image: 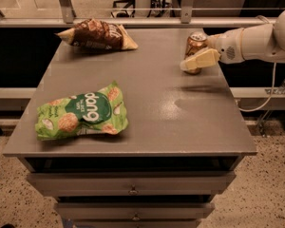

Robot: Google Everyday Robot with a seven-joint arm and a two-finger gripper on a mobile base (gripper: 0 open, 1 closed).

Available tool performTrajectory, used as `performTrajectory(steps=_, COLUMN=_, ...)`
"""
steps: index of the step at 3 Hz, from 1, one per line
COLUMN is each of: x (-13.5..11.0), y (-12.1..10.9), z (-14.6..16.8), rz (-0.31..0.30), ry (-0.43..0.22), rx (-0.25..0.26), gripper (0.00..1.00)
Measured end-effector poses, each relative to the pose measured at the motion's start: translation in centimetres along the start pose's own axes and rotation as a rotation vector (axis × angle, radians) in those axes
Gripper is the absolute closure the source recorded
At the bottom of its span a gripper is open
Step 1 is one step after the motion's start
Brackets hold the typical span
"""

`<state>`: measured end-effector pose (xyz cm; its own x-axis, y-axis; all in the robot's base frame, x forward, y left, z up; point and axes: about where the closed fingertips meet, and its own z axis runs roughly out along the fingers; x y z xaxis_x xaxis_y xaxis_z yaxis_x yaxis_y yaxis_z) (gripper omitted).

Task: Move orange can near green rice chip bag

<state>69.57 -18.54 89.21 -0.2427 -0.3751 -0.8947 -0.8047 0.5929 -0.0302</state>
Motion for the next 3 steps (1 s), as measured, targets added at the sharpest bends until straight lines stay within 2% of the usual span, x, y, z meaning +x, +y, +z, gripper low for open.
performTrajectory(steps=1, x=-0.4, y=0.1, z=0.9, rz=0.015, ry=-0.056, rx=-0.015, gripper=0.44)
performTrajectory(steps=2, x=-1.8, y=0.5, z=0.4, rz=0.001, ry=-0.100, rx=-0.026, gripper=0.75)
performTrajectory(steps=3, x=-4.2, y=2.4, z=-1.2, rz=-0.037, ry=-0.140, rx=-0.062, gripper=0.98)
